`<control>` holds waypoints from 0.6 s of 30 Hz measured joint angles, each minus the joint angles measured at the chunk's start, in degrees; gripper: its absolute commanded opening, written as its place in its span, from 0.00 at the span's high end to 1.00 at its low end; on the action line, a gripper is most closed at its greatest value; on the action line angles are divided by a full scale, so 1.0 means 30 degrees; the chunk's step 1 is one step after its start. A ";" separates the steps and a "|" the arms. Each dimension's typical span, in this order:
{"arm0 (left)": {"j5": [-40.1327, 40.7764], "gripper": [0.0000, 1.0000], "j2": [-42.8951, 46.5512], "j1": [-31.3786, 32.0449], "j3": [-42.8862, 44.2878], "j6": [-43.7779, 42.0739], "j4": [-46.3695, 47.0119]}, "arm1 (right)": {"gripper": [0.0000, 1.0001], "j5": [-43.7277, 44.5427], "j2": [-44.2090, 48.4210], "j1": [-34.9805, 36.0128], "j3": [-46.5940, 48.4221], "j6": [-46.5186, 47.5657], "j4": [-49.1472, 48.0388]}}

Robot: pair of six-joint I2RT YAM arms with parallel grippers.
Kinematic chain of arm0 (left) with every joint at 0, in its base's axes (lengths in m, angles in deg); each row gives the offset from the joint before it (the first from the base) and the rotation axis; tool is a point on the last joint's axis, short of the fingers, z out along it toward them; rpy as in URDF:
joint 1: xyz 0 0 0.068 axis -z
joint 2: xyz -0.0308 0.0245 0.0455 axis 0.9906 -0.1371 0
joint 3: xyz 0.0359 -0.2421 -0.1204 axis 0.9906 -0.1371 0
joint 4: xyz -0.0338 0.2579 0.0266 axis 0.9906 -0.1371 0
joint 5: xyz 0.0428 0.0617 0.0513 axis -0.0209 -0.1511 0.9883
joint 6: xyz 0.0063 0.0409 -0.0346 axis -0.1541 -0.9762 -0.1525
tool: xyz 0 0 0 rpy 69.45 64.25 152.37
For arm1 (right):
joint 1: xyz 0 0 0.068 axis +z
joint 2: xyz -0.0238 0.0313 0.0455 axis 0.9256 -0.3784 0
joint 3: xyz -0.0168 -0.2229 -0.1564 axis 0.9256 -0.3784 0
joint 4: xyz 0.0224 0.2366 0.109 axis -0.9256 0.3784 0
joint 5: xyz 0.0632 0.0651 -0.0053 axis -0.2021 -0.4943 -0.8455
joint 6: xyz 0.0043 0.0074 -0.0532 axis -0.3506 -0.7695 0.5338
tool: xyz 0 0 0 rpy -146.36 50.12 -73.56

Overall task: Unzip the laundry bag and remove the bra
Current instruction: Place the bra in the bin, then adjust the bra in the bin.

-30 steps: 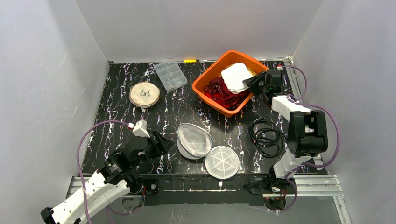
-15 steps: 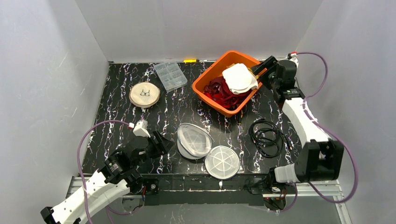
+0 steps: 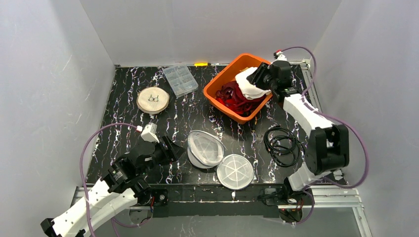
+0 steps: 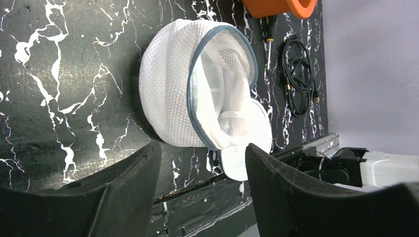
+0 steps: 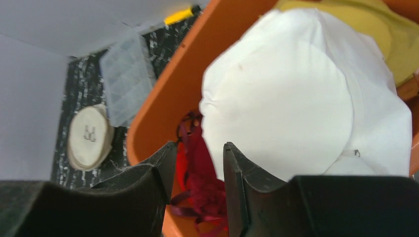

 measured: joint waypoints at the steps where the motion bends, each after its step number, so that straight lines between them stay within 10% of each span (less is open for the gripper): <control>1: -0.0022 0.40 0.0153 0.0000 0.0066 -0.0036 -0.0029 | 0.54 0.0000 -0.0627 0.0000 0.0000 0.0102 -0.0015; 18: -0.0117 0.39 0.0816 0.0000 0.0590 -0.0546 -0.1632 | 0.55 0.0568 -0.4495 -0.0022 -0.0036 0.0248 -0.1027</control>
